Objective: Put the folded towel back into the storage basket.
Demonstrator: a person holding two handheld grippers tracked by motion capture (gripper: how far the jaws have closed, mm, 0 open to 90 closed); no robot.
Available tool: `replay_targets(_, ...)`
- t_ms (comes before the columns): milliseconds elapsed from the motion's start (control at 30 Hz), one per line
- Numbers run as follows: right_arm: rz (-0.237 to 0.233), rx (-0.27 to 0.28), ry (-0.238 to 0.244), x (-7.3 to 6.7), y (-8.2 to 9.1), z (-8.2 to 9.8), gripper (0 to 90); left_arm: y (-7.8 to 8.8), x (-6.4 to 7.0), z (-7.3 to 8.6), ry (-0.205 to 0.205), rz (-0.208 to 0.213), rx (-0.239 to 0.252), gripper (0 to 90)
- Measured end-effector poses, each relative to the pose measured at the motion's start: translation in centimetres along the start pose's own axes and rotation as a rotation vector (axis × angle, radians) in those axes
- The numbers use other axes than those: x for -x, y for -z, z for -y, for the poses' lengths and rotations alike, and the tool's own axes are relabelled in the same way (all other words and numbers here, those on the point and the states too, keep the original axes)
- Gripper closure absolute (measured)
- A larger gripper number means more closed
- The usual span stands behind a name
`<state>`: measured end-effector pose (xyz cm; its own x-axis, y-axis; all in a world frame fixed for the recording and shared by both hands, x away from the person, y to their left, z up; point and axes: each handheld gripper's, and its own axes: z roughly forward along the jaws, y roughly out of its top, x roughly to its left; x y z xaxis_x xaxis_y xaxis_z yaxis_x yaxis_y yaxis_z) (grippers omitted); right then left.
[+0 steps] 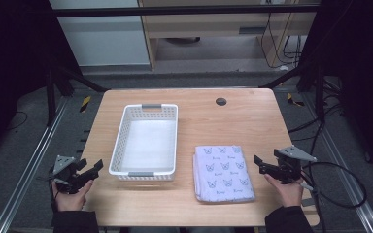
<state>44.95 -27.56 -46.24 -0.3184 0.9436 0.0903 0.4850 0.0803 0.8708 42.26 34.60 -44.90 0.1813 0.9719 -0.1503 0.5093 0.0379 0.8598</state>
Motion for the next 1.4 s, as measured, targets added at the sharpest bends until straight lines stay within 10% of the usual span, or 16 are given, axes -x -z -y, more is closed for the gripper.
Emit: replay_targets(1400,-0.024,0.060,0.054,-1.3,2.0,-2.7,26.3,0.9,9.7,-2.8,-0.174,0.146,0.053,31.5)
